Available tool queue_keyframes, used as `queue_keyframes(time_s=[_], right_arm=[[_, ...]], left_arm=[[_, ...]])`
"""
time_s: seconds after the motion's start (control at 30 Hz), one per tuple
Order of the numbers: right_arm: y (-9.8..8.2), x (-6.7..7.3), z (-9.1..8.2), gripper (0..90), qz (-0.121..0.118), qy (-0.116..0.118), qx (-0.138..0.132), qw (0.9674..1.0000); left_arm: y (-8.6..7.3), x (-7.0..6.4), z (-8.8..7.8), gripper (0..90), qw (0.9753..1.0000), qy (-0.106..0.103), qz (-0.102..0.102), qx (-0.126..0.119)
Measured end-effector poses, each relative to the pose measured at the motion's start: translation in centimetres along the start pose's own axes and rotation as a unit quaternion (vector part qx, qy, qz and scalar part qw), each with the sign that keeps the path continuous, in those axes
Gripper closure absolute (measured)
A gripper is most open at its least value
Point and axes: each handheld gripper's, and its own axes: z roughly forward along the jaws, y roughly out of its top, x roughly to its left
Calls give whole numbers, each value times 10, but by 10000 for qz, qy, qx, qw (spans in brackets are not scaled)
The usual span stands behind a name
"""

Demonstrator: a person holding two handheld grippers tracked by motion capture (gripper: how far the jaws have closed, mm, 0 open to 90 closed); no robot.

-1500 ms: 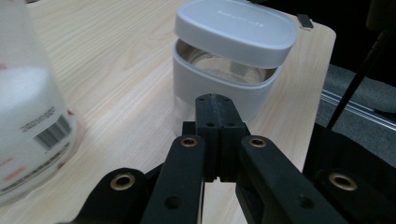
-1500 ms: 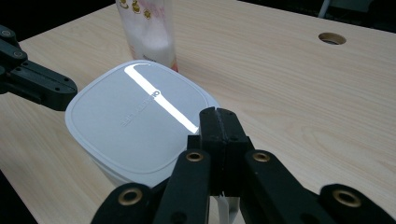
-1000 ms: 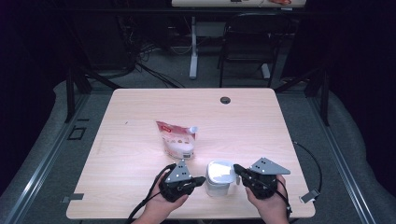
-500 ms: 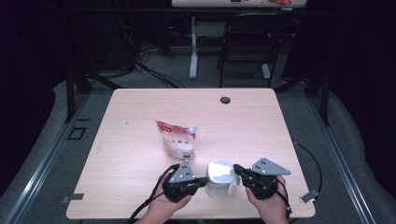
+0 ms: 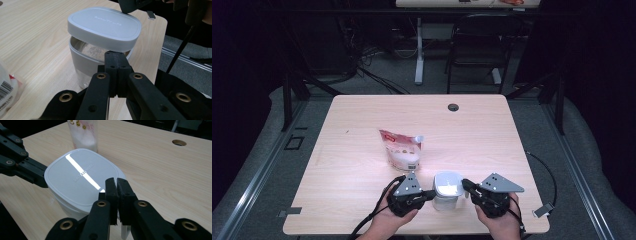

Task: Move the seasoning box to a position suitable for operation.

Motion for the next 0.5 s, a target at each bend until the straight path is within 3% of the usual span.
queue_keyframes(time_s=[0.17,0.5], right_arm=[[-2,1,-4,835,-6,-1,17,10000],[-7,6,-11,693,-27,54,-61,10000]], left_arm=[[1,1,-1,900,10000,0,-8,-20],[4,2,-4,900,10000,34,-19,-66]])
